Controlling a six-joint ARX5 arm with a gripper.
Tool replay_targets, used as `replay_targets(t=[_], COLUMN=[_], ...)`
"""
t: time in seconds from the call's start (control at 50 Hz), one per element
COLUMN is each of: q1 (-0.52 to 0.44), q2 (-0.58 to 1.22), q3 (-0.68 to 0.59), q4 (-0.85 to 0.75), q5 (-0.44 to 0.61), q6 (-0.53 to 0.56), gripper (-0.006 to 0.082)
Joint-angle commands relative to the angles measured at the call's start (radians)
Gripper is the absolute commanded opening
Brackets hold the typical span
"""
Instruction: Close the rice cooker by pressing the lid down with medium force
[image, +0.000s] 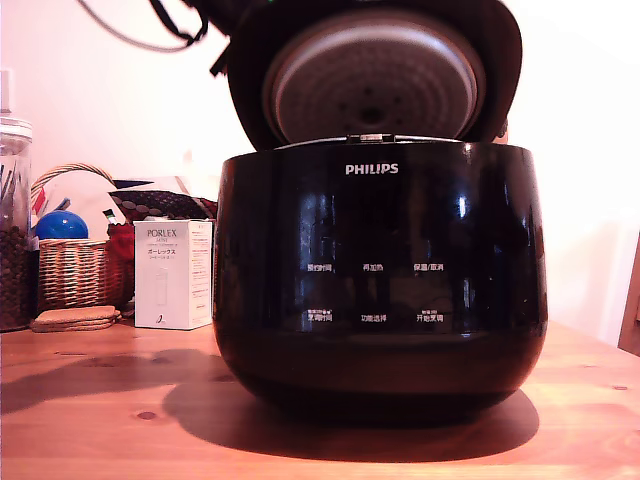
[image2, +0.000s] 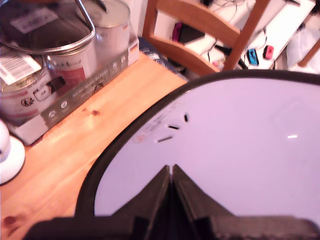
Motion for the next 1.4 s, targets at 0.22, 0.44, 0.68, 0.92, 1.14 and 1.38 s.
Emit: replay_targets(t=[0.22, 0.44, 0.68, 0.92, 1.14, 1.38], q1=[-0.047, -0.092, -0.126, -0.140, -0.174, -0.222], q2=[-0.037, -0.058, -0.087, -0.152, -0.223, -0.272], q3=[-0.177, -0.277, -0.383, -0.494, -0.618, -0.745], q4=[0.176, 0.350, 0.496, 0.627, 0.740, 0.873], q5=[0.000, -0.042, -0.073, -0.116, -0.176, -0.240], q6=[-0.080, -0.122, -0.142, -0.172, -0.190, -0.201], gripper=[-0.0022, -0.0022, -0.0022, -0.0022, -0.0022, -0.0022])
